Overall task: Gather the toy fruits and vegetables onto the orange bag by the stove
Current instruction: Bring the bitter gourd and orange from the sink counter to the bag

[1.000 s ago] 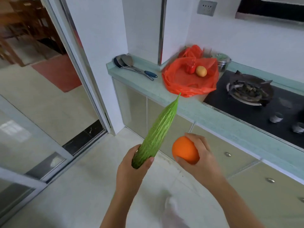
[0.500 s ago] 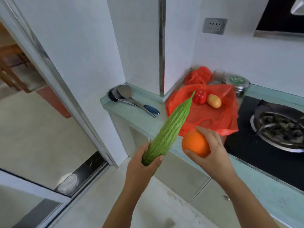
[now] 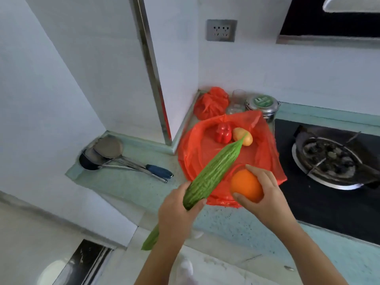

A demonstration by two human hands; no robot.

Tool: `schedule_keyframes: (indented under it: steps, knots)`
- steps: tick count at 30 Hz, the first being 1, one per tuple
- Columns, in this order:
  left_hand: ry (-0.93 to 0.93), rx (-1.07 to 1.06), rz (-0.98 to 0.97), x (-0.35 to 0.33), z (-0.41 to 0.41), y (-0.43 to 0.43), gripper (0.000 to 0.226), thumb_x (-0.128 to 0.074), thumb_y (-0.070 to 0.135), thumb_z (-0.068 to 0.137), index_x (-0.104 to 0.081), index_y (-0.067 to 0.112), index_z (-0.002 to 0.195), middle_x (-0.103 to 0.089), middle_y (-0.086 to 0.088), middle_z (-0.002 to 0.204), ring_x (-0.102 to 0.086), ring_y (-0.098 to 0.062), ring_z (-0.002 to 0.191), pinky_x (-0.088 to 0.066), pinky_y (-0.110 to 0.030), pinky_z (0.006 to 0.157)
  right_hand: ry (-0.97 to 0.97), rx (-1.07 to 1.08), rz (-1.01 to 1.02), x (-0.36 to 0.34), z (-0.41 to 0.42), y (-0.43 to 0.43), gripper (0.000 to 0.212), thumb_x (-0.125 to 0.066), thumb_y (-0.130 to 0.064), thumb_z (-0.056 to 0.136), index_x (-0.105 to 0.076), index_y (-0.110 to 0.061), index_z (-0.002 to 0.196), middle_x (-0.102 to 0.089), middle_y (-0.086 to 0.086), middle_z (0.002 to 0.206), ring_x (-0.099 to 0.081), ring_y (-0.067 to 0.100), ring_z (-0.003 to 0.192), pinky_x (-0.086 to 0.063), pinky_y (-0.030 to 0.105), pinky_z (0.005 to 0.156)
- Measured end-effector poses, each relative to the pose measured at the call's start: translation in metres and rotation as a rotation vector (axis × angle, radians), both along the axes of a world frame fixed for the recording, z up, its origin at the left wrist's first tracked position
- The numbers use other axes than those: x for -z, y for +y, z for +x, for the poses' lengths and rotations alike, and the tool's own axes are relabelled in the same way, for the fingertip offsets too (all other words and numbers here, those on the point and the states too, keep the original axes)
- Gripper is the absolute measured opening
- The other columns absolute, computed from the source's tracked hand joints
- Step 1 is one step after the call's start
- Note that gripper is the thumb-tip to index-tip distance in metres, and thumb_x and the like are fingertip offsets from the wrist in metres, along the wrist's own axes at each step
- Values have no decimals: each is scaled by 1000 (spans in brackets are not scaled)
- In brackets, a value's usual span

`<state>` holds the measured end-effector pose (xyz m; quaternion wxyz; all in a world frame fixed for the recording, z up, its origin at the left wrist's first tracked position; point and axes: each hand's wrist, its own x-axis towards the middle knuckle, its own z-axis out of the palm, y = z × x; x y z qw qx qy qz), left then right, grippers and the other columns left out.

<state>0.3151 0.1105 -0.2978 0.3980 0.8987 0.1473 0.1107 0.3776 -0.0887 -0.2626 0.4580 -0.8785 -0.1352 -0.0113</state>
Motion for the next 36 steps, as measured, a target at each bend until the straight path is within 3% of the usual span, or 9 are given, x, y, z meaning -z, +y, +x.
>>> schedule_keyframes:
  steps: [3, 7, 16, 23, 31, 34, 36]
  knots:
    - [-28, 119, 49, 0, 45, 12, 63, -64, 58, 72, -53, 26, 125, -62, 7, 105, -56, -13, 95, -45, -32, 82, 18, 104, -7, 0, 21, 12, 68, -77, -25, 70, -42, -29, 128, -36, -12, 120, -42, 7, 103, -36, 12, 76]
    - [-58, 270, 149, 10, 101, 22, 59, -69, 50, 73, -55, 24, 123, -64, 3, 103, -58, -18, 93, -47, -34, 80, 9, 193, -54, 11, 39, 29, 68, -76, -28, 71, -42, -28, 129, -35, -12, 121, -42, 8, 107, -40, 22, 83]
    - [12, 469, 277, 39, 182, 5, 59, -61, 55, 77, -51, 24, 127, -59, -1, 109, -57, -24, 99, -45, -37, 81, 62, 411, -114, 23, 66, 19, 71, -74, -36, 72, -38, -29, 132, -32, -14, 123, -38, 8, 107, -40, 26, 83]
    - [115, 463, 421, 55, 230, -22, 58, -53, 59, 80, -44, 32, 130, -53, 4, 121, -51, -20, 108, -40, -34, 86, 117, 399, -124, 27, 100, 1, 72, -71, -41, 73, -34, -33, 134, -30, -15, 124, -39, 10, 111, -42, 26, 85]
    - [117, 451, 521, 73, 259, -33, 59, -51, 60, 81, -41, 33, 133, -53, 6, 119, -49, -17, 109, -37, -32, 87, 189, 342, -165, 39, 131, -8, 73, -68, -46, 74, -30, -34, 136, -30, -12, 133, -38, 13, 116, -43, 28, 89]
    - [117, 464, 524, 82, 266, -34, 58, -59, 57, 77, -50, 29, 127, -58, 2, 112, -54, -21, 103, -39, -35, 82, 190, 334, -165, 43, 140, -9, 72, -68, -46, 74, -31, -35, 135, -31, -13, 132, -38, 12, 115, -41, 25, 87]
    - [117, 490, 499, 90, 269, -33, 57, -73, 51, 67, -63, 22, 114, -64, -3, 95, -60, -27, 87, -45, -39, 71, 204, 330, -183, 45, 145, -10, 72, -67, -47, 75, -30, -35, 135, -29, -14, 131, -37, 11, 115, -41, 24, 86]
